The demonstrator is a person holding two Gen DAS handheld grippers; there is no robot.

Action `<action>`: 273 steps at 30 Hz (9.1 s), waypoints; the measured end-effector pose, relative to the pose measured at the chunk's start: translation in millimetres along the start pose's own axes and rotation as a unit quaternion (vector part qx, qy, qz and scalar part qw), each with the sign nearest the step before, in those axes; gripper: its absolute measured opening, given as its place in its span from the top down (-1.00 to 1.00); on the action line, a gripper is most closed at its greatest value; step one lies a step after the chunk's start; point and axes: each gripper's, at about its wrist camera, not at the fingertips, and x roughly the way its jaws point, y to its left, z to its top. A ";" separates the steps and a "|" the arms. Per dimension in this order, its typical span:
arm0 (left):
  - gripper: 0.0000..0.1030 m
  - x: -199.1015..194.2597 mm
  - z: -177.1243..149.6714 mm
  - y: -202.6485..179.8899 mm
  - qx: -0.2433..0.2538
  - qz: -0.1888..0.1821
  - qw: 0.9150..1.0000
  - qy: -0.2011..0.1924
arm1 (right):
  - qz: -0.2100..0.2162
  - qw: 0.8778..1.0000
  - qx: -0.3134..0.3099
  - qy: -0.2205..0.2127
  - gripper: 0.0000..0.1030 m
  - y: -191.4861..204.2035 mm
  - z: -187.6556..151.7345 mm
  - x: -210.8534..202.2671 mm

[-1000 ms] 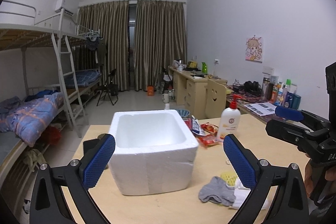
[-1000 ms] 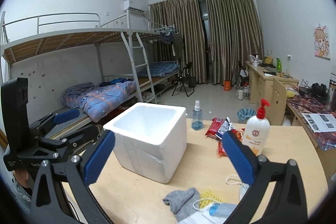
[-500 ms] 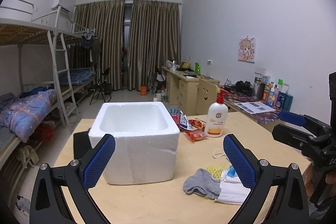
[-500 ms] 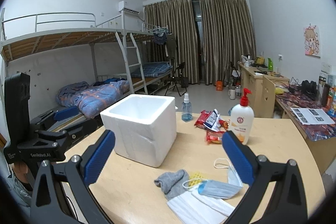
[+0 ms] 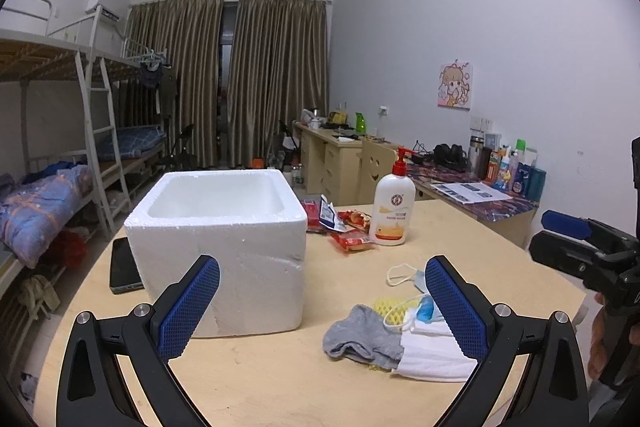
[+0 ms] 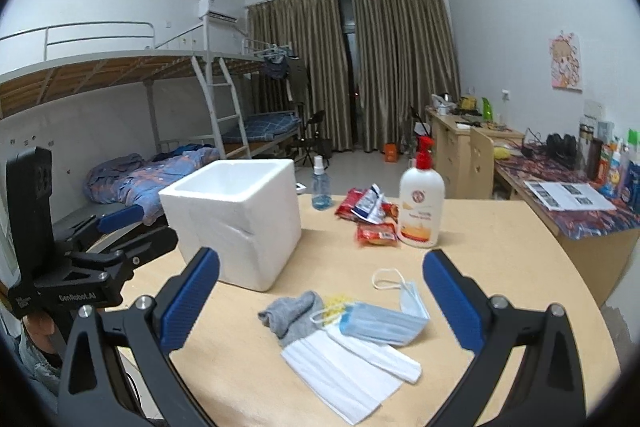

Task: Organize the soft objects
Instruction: 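Withdraw both tools from the box back toward the sock and masks, then close the left tool on the grey sock, then hold the grey sock with the left tool while the right tool grasps the blue mask, then lift the sock and mask and carry both tools over the foam box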

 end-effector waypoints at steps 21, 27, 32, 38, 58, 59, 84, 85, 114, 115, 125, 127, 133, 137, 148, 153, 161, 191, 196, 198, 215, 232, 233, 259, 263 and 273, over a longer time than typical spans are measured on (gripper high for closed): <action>-0.99 47.5 -39.8 -18.2 0.018 -0.025 0.998 0.063 | -0.028 0.997 0.036 0.055 -1.00 -36.4 -30.8 18.7; -0.99 75.3 -50.3 -19.6 0.020 -0.031 0.995 0.095 | -0.033 0.995 0.042 0.079 -1.00 -46.5 -34.6 37.7; -0.99 98.6 -54.8 -16.9 0.006 -0.033 0.992 0.118 | -0.039 0.992 0.054 0.109 -0.99 -59.2 -39.4 58.1; -0.96 120.2 -61.6 -20.2 0.009 -0.037 0.989 0.142 | -0.036 0.990 0.055 0.126 -0.99 -67.1 -43.1 69.3; -0.13 167.9 -83.2 -13.8 -0.014 -0.056 0.966 0.252 | -0.021 0.981 0.072 0.181 -0.99 -87.8 -51.5 105.6; -0.13 169.7 -84.6 -13.2 -0.016 -0.056 0.964 0.259 | -0.020 0.980 0.072 0.182 -0.99 -88.3 -51.7 106.6; 0.60 169.9 -89.3 -14.0 -0.012 -0.074 0.959 0.273 | 0.014 0.977 0.063 0.205 0.50 -86.2 -57.8 117.7; 0.61 169.4 -89.3 -14.0 -0.012 -0.074 0.959 0.272 | 0.015 0.977 0.067 0.203 0.52 -87.0 -57.7 117.7; 0.65 151.3 -75.7 -6.1 -0.012 -0.077 0.969 0.233 | 0.003 0.980 0.078 0.182 -0.38 -87.6 -52.2 102.1; 0.65 151.2 -75.8 -6.3 -0.012 -0.078 0.969 0.234 | 0.007 0.980 0.079 0.182 -0.38 -89.0 -51.7 103.6; 0.65 155.3 -80.0 -8.1 -0.011 -0.084 0.967 0.240 | 0.022 0.972 0.080 0.218 -0.44 -85.8 -56.3 131.5; 0.65 156.6 -80.7 -7.8 -0.011 -0.086 0.966 0.242 | 0.020 0.972 0.081 0.218 -0.44 -85.3 -55.7 132.4; 0.65 157.8 -81.2 -6.8 -0.013 -0.087 0.966 0.243 | 0.026 0.971 0.090 0.218 -0.44 -85.8 -58.6 132.9; 0.65 157.5 -81.2 -6.9 -0.012 -0.087 0.966 0.244 | 0.016 0.974 0.081 0.209 -0.21 -82.9 -59.5 129.1; 0.65 149.7 -76.8 -5.1 -0.014 -0.086 0.969 0.231 | 0.001 0.980 0.081 0.182 0.51 -79.4 -51.4 109.8; 0.65 141.2 -67.8 -3.6 -0.018 -0.086 0.973 0.215 | -0.004 0.984 0.085 0.159 0.51 -79.7 -43.3 97.6; 0.65 118.7 -42.5 -7.8 -0.007 -0.081 0.982 0.172 | 0.002 0.988 0.092 0.124 0.51 -73.5 -30.0 75.4; 0.65 -29.0 0.6 -22.0 0.031 -0.037 0.998 0.027 | 0.019 0.998 0.052 -0.003 0.51 -11.7 -6.6 -27.3; 0.65 -60.4 -3.8 -24.2 0.037 -0.030 0.999 0.013 | 0.026 0.998 0.045 -0.019 0.51 1.1 -9.8 -43.6; 0.65 -72.5 -6.3 -24.9 0.035 -0.029 0.999 0.006 | 0.028 0.998 0.039 -0.027 0.51 7.3 -11.1 -51.7; 0.65 -147.2 -25.7 -13.7 0.032 0.006 0.999 -0.026 | 0.066 0.997 0.002 -0.050 0.51 47.1 -22.3 -71.3; 0.65 -168.9 -32.1 17.5 0.021 0.063 0.997 -0.035 | 0.113 0.993 -0.025 -0.034 0.51 85.3 -18.5 -40.3; 0.65 -168.6 -32.0 21.2 0.018 0.066 0.997 -0.036 | 0.114 0.993 -0.026 -0.031 0.51 86.4 -18.8 -36.0; 0.65 -88.5 -0.8 64.2 -0.008 0.079 0.997 -0.006 | 0.135 0.991 -0.022 0.000 0.51 81.7 21.9 42.6; 0.65 -74.6 8.4 69.8 -0.009 0.082 0.997 -0.004 | 0.134 0.991 -0.021 0.002 0.51 78.6 32.0 55.4; 0.65 -39.0 30.0 86.2 -0.009 0.086 0.996 -0.002 | 0.135 0.990 -0.029 0.008 0.51 83.0 51.1 81.6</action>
